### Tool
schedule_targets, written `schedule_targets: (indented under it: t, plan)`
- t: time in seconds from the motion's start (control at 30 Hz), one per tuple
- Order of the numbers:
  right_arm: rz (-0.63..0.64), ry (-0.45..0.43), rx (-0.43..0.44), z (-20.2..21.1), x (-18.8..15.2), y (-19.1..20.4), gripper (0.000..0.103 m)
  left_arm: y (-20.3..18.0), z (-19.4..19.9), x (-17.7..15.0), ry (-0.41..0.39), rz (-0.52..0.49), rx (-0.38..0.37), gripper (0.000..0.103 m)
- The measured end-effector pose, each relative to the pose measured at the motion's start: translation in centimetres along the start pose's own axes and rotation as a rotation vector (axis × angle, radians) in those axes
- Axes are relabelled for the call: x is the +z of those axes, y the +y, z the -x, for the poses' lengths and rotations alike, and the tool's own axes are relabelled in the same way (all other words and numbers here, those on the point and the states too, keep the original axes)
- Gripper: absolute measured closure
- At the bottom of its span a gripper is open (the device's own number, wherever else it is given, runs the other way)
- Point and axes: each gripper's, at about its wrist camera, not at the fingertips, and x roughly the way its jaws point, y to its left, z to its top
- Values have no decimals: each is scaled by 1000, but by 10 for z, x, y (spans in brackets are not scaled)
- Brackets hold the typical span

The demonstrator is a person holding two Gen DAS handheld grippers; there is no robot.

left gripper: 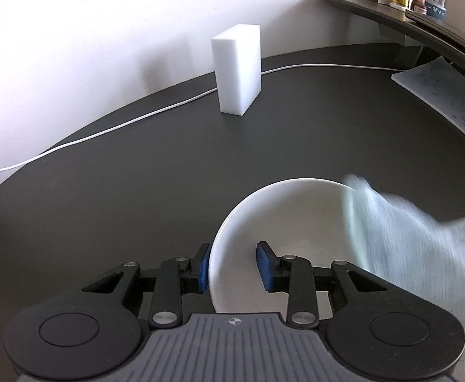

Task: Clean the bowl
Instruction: 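Pull the towel out of the bowl with the right gripper, then wipe the towel over the bowl's outer wall with the right gripper while the left gripper holds the rim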

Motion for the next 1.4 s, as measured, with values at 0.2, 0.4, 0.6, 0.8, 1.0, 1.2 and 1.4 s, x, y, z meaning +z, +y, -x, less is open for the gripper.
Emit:
schedule_targets:
  t: [0.2,0.4,0.6,0.8,1.0,1.2,1.4]
  plan:
    - [-84,4,-217,-5,-1,-32,80,5,0,-3,13,85,-4,74]
    - [-297,-107,-408,-16,10,-81,78,4,-1,-7,-6,219,36,75]
    - [-505,-218,-582,-27,23,-129,82,3,-6,2,-7,242,80,75]
    - [-607,-251,-602,-43,35,-166,81,3,-7,4,5,236,71,75]
    - [-510,-195,-568,-36,38,-97,81,-2,-6,2,-1,230,84,75]
    - [-472,-281,-453,-37,56,-57,81,-4,-5,1,-1,218,85,75]
    - [-480,-310,-454,-44,45,-69,83,1,0,-4,23,230,60,78]
